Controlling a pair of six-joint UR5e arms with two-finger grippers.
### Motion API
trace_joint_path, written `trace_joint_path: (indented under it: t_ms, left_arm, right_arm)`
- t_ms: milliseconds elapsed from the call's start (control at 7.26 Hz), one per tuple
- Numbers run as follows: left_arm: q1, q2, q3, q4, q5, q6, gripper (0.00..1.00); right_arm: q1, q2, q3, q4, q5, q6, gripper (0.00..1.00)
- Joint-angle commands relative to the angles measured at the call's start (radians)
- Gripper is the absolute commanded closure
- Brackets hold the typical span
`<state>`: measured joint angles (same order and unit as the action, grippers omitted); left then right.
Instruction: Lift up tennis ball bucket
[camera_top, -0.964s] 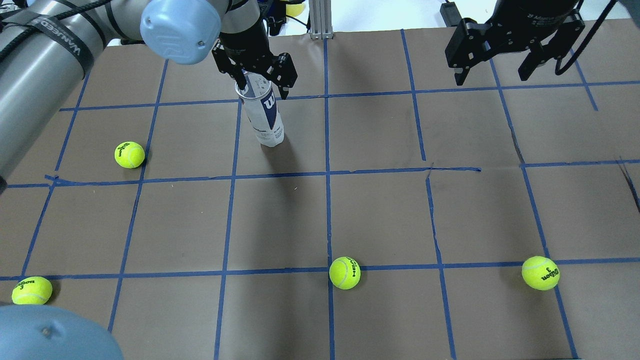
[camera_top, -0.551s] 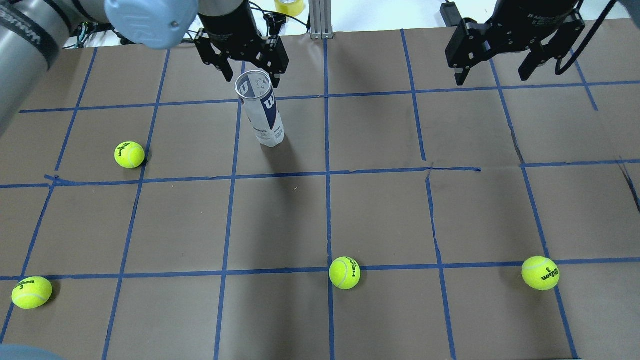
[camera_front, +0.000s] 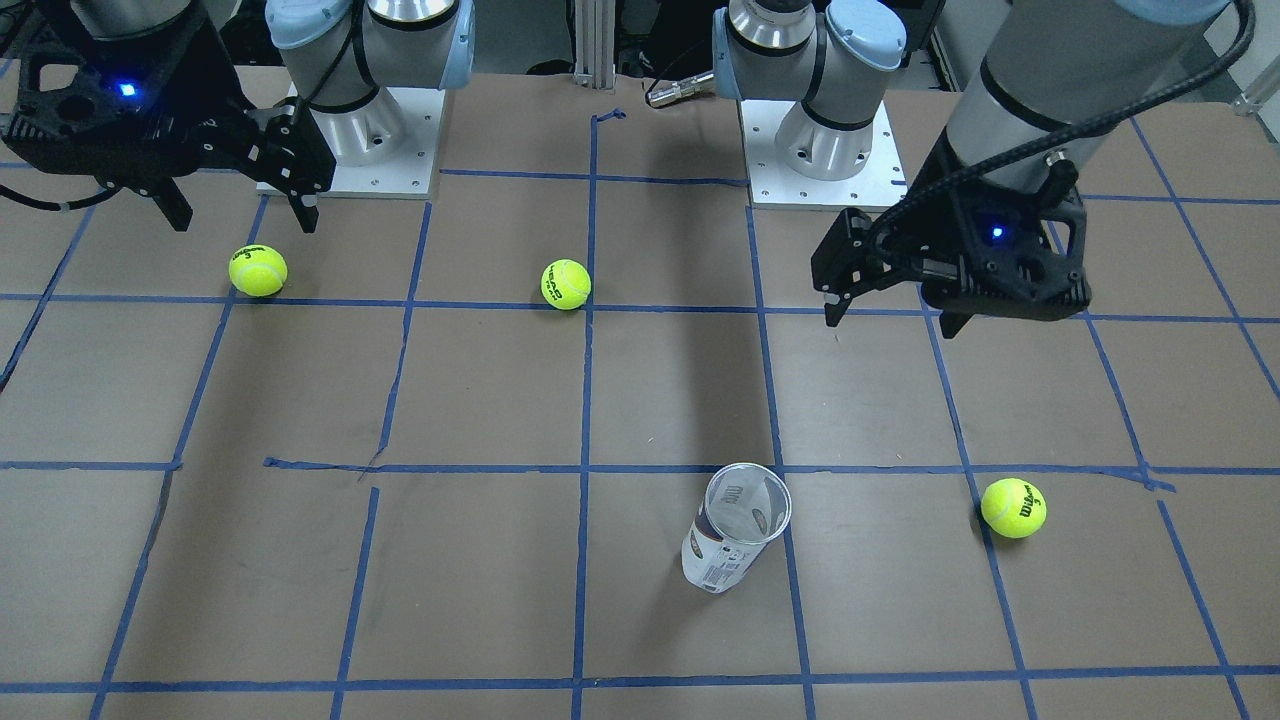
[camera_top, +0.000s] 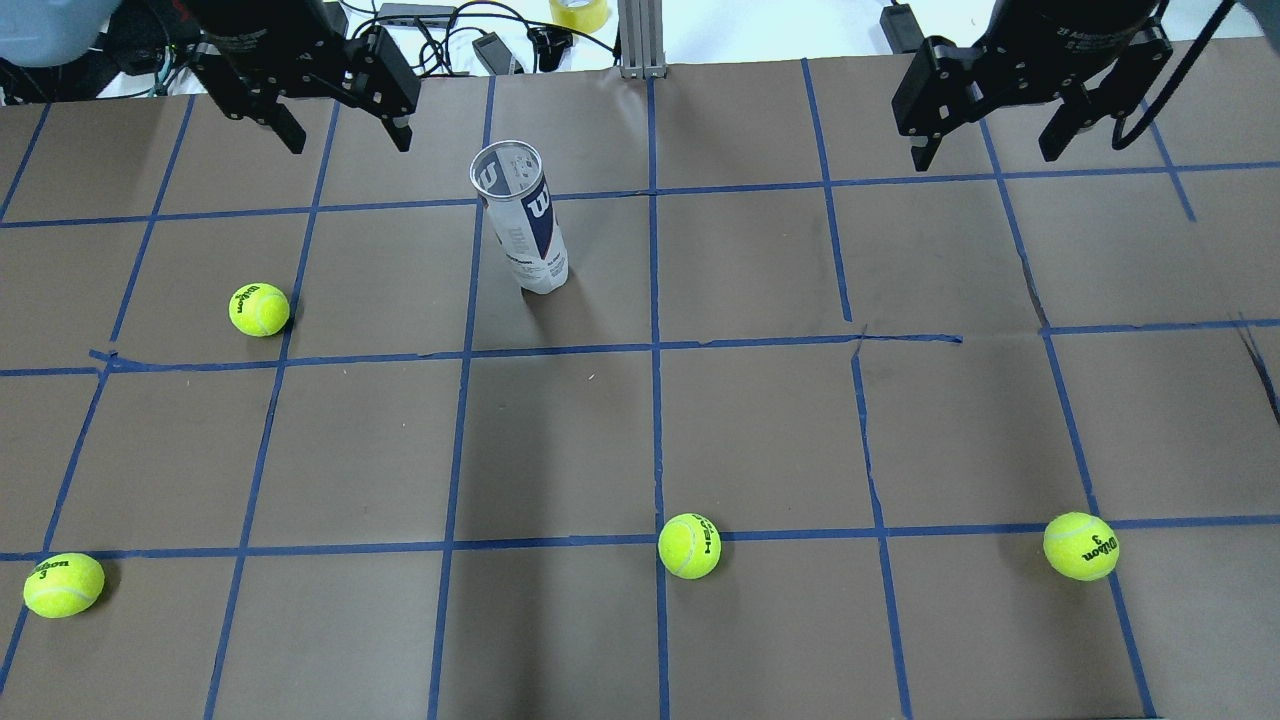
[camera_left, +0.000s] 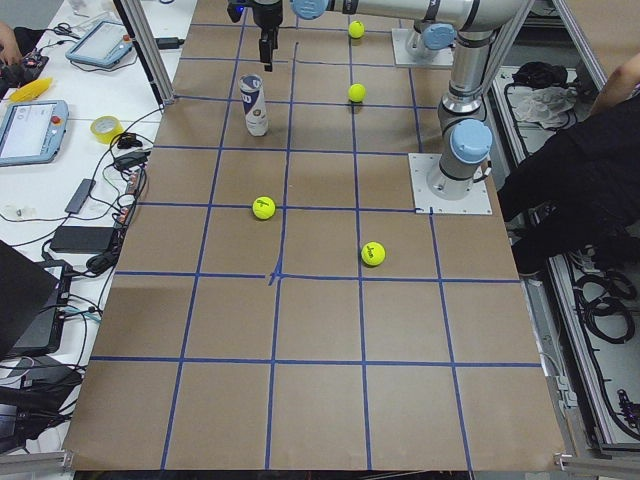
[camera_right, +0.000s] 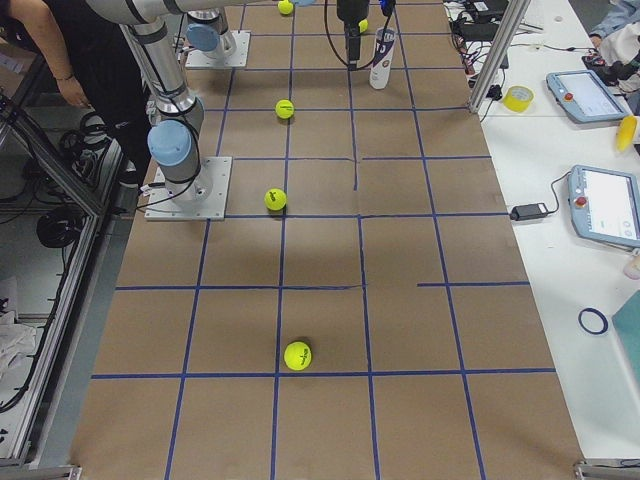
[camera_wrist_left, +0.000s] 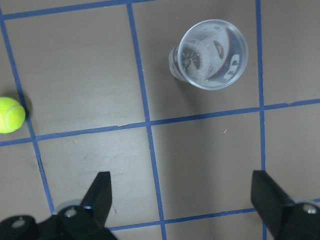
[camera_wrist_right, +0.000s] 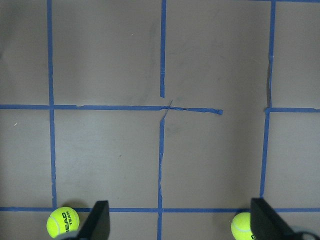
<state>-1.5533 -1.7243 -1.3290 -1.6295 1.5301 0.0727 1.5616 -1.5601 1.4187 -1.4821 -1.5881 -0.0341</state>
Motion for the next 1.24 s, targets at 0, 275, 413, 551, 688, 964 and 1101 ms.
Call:
trace_joint_path:
  t_ms: [0,275,413,551,688,964,1101]
  left_arm:
    - [0.038,0.087,-0.115,-0.006,-0.002,0.002,0.00]
    - [0.051,0.158,-0.177,-0.015,0.022,-0.001,0.00]
    - [0.052,0.178,-0.206,-0.013,0.024,-0.010,0.00]
    - [0.053,0.189,-0.222,-0.012,0.057,-0.008,0.00]
    - [0.053,0.196,-0.239,-0.010,0.071,-0.014,0.00]
    - [0.055,0.206,-0.256,-0.003,0.073,-0.011,0.00]
    - [0.055,0.206,-0.257,-0.003,0.073,-0.011,0.00]
  right_arm:
    - [0.000,0.000,0.000,0.000,-0.001,-0.001,0.00]
    - [0.000,0.000,0.000,0.000,-0.003,-0.001,0.00]
    - [0.000,0.000,0.000,0.000,-0.003,-0.001,0.00]
    - [0.000,0.000,0.000,0.000,-0.003,-0.001,0.00]
    - [0.000,0.000,0.000,0.000,-0.003,-0.001,0.00]
    - [0.000,-0.002,-0.001,0.000,-0.003,-0.004,0.00]
    - [0.000,-0.002,0.000,0.000,-0.003,-0.004,0.00]
